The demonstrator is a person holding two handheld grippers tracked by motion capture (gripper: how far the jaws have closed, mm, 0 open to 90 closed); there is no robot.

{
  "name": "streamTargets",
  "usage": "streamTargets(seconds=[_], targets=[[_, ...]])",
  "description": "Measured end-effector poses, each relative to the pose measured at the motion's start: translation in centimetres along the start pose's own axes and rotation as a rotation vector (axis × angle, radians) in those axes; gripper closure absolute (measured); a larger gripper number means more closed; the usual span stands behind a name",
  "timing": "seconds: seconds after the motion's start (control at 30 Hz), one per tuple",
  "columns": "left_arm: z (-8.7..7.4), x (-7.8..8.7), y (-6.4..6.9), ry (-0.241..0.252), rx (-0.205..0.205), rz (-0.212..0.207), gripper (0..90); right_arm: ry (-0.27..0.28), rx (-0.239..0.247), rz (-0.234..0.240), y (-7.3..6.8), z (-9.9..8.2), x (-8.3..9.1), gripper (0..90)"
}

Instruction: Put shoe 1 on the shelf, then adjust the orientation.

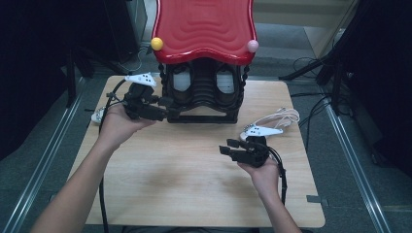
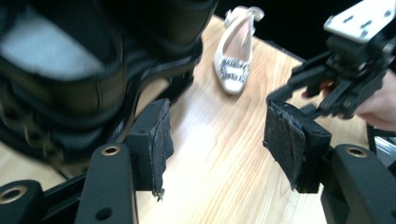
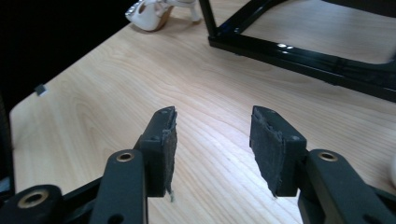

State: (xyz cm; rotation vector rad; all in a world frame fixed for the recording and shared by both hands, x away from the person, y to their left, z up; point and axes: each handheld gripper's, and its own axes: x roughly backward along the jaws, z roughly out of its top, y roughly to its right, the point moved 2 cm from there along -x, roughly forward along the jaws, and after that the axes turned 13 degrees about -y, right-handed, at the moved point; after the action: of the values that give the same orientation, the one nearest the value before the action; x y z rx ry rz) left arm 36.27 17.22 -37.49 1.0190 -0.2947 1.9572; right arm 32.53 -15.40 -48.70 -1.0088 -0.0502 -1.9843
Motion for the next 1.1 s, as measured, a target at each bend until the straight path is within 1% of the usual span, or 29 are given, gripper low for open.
streamTargets(seconds=[0.07,0.1,0.13,0.17,0.27,0.3,0.33,0.37,0.43,0.5,0.53,0.57,0.6,0.63,0.67,0.7,0.73,0.77,0.8,0.83,0.87,0.9,0.93,0.97,1.0,1.03,1.07,1.1], targets=[[-0.9,-0.3,0.1,-0.005,-0.002,0.003,41.1,-0.001,0.006,-0.022,0.2,0.0,0.2,51.8],[-1.3,-0.5,0.2,-0.007,-0.002,0.010,41.1,0.005,0.004,-0.023,0.3,-0.1,0.3,51.8],[-1.3,-0.5,0.2,-0.007,-0.002,0.010,41.1,0.008,-0.005,-0.017,0.4,-0.1,0.4,51.8],[-2.1,-0.8,0.3,-0.011,-0.002,0.012,41.2,0.011,-0.010,-0.016,0.5,-0.2,0.4,51.8],[-3.3,-1.3,0.4,-0.011,0.008,0.002,41.1,0.003,-0.014,-0.018,0.7,-0.3,0.4,51.9],[-3.8,-1.4,0.4,-0.013,0.017,0.001,41.3,0.003,-0.010,-0.018,0.7,-0.4,0.4,51.8],[-3.8,-1.4,0.4,-0.013,0.017,0.001,42.0,0.000,-0.011,-0.017,0.8,-0.4,0.4,51.8],[-4.7,-1.8,0.3,-0.016,0.036,-0.008,43.1,0.001,-0.012,-0.017,0.8,-0.4,0.4,51.5],[-5.5,-2.1,0.1,-0.016,0.053,-0.019,45.5,0.001,-0.020,-0.013,0.9,-0.4,0.4,51.4],[-6.2,-2.3,-0.2,-0.015,0.065,-0.020,47.4,0.003,-0.021,-0.014,0.9,-0.4,0.4,51.4],[-6.2,-2.3,-0.2,-0.015,0.065,-0.020,50.0,0.003,-0.021,-0.014,0.9,-0.4,0.4,51.4],[-6.6,-2.3,-0.4,-0.025,0.067,0.006,54.5,-0.001,-0.017,-0.014,1.0,-0.4,0.3,51.4],[-6.8,-2.3,-0.6,-0.034,0.064,0.019,57.9,-0.006,-0.017,-0.014,0.9,-0.4,0.2,51.3],[-7.0,-2.2,-0.7,-0.026,0.061,0.028,62.0,-0.009,-0.019,-0.013,0.9,-0.4,0.2,50.8],[-7.2,-2.2,-1.0,-0.013,0.071,0.029,66.1,-0.008,-0.014,-0.013,0.9,-0.4,0.1,50.6],[-7.5,-2.1,-1.3,-0.010,0.082,0.020,69.2,-0.008,-0.012,-0.016,0.9,-0.4,0.1,50.5],[-7.5,-2.1,-1.3,-0.010,0.082,0.020,72.4,-0.010,-0.011,-0.016,0.9,-0.4,0.1,50.5],[-7.8,-2.0,-1.6,-0.009,0.084,0.022,72.4,-0.010,-0.011,-0.016,0.9,-0.4,0.1,50.5],[-8.1,-1.9,-2.1,-0.010,0.092,0.029,78.9,-0.019,-0.004,-0.018,0.9,-0.4,-0.1,50.4],[-8.4,-1.9,-2.4,-0.014,0.098,0.023,80.9,-0.024,-0.005,-0.020,0.9,-0.4,-0.1,50.5],[-8.4,-1.9,-2.4,-0.014,0.098,0.023,82.5,-0.027,-0.005,-0.023,0.9,-0.5,-0.2,50.5],[-8.9,-1.8,-3.1,-0.017,0.117,0.038,84.7,-0.032,-0.002,-0.030,1.0,-0.5,-0.2,50.5],[-9.1,-1.8,-3.5,-0.013,0.133,0.031,86.5,-0.036,0.008,-0.042,1.0,-0.5,-0.2,50.4],[-9.1,-1.8,-3.5,-0.013,0.133,0.031,87.2,-0.044,0.009,-0.051,1.1,-0.6,-0.3,50.4],[-9.4,-1.7,-3.8,-0.012,0.148,0.032,87.7,-0.045,0.006,-0.054,1.2,-0.6,-0.3,50.4],[-9.9,-1.5,-4.5,-0.014,0.176,0.049,88.2,-0.050,-0.002,-0.050,1.4,-0.7,-0.3,50.4],[-9.9,-1.5,-4.5,-0.014,0.176,0.049,88.3,-0.052,-0.007,-0.050,1.4,-0.7,-0.4,50.5],[-10.4,-1.3,-5.2,-0.006,0.204,0.065,88.5,-0.055,-0.010,-0.047,1.5,-0.7,-0.5,50.5]])
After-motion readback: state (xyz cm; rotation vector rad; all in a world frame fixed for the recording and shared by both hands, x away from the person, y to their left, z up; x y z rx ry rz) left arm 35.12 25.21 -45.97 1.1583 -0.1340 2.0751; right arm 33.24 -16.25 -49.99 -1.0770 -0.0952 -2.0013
